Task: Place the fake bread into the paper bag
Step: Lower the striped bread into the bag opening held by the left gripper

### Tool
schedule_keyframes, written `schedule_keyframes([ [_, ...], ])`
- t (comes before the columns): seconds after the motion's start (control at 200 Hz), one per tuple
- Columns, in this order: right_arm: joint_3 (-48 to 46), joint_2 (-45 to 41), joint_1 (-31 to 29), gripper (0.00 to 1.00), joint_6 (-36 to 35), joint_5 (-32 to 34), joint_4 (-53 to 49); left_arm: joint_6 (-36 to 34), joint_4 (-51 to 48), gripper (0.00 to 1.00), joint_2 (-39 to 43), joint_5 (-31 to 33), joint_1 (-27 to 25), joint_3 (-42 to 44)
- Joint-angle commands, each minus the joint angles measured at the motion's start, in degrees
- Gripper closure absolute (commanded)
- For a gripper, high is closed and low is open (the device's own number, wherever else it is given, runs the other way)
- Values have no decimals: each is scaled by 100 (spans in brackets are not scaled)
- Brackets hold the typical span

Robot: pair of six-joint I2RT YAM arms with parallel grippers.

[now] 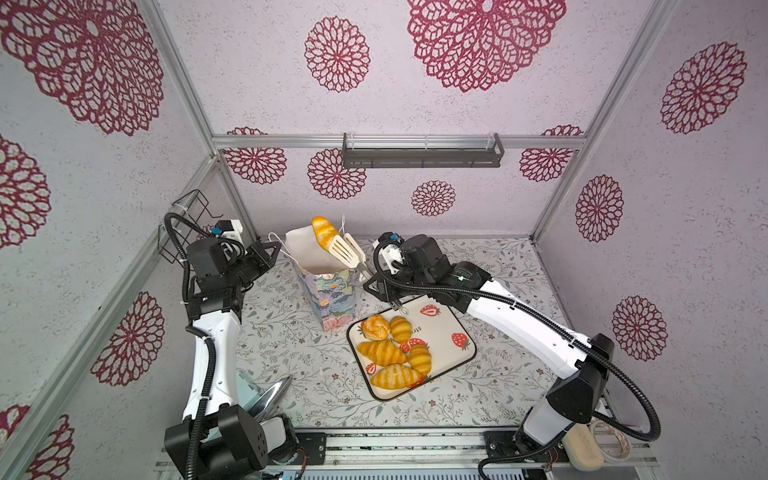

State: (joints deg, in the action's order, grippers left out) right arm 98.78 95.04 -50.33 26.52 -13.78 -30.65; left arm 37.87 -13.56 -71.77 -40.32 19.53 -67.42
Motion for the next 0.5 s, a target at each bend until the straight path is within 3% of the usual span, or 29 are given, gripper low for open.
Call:
schedule_keyframes([
  [0.0, 289, -56, -28, 69, -121, -64, 394, 45, 206, 100, 145, -36, 54, 76],
  [0.49, 766, 417, -30, 68, -112, -3, 100, 65, 240, 100, 153, -86, 70, 124],
])
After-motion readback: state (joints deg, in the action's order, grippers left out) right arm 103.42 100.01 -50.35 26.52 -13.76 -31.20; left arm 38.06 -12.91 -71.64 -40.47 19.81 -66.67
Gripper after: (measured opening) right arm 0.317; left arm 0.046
